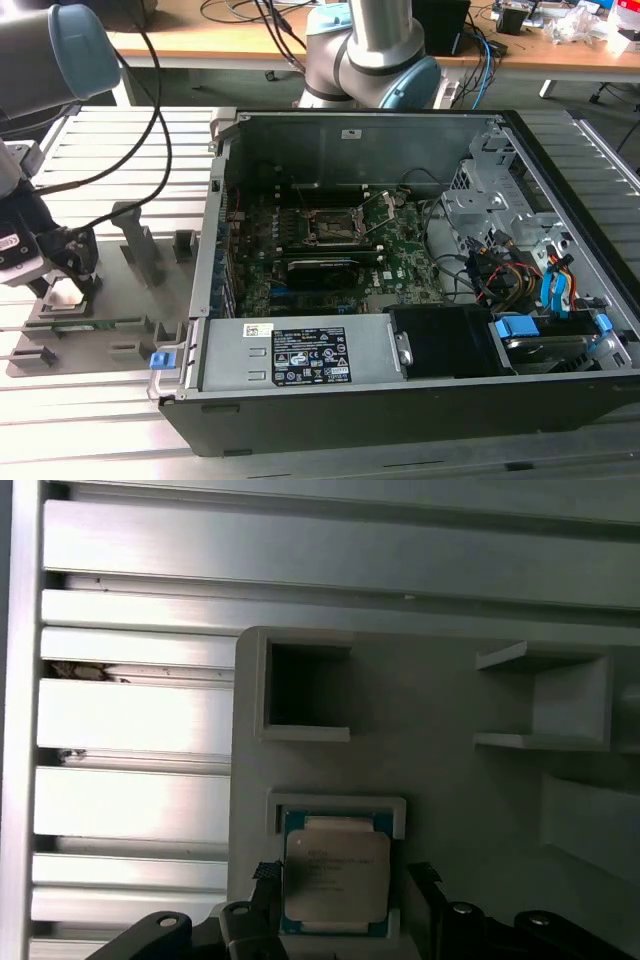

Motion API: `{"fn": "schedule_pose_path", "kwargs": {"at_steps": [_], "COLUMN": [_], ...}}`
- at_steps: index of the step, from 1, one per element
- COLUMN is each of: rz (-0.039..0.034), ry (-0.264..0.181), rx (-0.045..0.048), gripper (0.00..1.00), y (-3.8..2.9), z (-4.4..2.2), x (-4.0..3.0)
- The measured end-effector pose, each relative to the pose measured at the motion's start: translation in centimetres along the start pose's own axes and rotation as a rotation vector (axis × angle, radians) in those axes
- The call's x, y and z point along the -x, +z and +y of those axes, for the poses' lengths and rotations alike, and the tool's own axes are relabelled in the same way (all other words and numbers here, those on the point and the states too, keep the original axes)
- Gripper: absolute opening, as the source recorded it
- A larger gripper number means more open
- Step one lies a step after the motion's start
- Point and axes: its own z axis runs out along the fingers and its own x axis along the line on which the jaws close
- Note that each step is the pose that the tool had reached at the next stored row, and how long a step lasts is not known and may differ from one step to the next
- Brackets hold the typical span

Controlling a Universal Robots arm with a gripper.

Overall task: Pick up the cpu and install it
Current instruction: 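Pick up the cpu and move it towards the insertion slot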

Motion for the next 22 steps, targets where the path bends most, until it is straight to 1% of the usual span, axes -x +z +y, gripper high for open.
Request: {"fn": "schedule_pose_path", "kwargs": {"at_steps": [6, 8, 9, 16, 17, 22], "rz": [-0.0003, -0.0001, 0.0001, 0.0001, 0.0002, -0.0001], "ry": [-0.006, -0.007, -0.007, -0.007, -0.007, -0.007], "rx": [0.0003, 0.0002, 0.0001, 0.0002, 0.0001, 0.0002], "gripper": [0.6, 0.6, 0.6, 0.6, 0.54, 0.54], "y": [0.58, 0.92, 0.99, 1.1, 1.09, 1.13], "z": [0.06, 0.06, 0.06, 0.07, 0.06, 0.07], "x": [-0.1, -0.12, -0.13, -0.13, -0.13, -0.13]}}
